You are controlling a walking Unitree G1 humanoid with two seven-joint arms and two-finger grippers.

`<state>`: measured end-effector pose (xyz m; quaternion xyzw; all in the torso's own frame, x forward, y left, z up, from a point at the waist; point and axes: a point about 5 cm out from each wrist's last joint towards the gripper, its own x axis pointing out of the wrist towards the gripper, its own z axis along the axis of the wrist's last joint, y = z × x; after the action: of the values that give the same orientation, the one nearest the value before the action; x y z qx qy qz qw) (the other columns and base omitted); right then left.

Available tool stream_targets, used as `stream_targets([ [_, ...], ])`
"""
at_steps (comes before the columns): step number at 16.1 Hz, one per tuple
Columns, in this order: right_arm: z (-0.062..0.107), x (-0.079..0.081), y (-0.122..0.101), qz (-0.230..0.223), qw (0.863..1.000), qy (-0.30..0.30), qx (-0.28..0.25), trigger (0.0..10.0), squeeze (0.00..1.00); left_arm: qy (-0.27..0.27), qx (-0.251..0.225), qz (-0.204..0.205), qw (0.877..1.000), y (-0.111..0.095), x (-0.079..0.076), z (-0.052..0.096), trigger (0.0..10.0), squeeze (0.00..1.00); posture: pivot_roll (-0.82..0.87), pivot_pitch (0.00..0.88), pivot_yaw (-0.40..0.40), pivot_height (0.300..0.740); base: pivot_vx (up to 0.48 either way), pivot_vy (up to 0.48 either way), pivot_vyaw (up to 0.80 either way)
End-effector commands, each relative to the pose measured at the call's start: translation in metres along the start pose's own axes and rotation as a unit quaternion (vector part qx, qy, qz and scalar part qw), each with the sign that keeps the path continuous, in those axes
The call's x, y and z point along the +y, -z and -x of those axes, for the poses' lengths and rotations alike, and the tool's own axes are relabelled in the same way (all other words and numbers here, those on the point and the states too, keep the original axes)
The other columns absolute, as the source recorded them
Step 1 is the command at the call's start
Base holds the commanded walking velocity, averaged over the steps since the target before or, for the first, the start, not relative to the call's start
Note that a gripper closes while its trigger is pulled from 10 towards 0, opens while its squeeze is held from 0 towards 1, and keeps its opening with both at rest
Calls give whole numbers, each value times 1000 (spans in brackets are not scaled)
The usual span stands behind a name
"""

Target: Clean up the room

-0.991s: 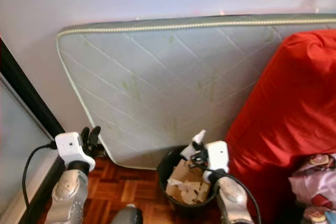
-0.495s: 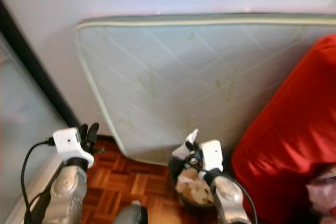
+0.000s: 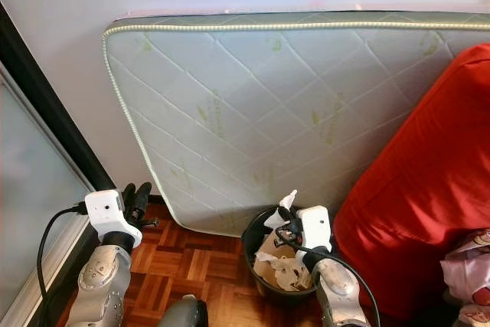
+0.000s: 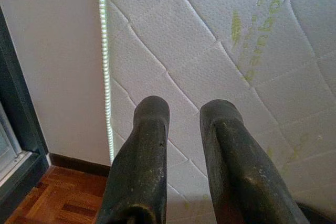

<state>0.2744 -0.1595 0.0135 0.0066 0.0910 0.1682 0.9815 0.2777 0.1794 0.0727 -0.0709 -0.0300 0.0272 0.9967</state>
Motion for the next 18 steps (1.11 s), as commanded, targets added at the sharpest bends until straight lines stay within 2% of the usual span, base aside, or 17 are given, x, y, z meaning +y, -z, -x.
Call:
stream_targets([
  [1, -2, 1, 0, -2, 1000, 1, 5, 10000, 0, 0, -2, 6, 1000, -2, 0, -1, 10000, 0, -17, 0, 46, 657, 270, 0, 0],
  [18, -7, -2, 3, 4, 999, 24, 31, 10000, 0, 7, -8, 9, 1000, -5, -1, -1, 10000, 0, -13, 0, 46, 657, 304, 0, 0],
])
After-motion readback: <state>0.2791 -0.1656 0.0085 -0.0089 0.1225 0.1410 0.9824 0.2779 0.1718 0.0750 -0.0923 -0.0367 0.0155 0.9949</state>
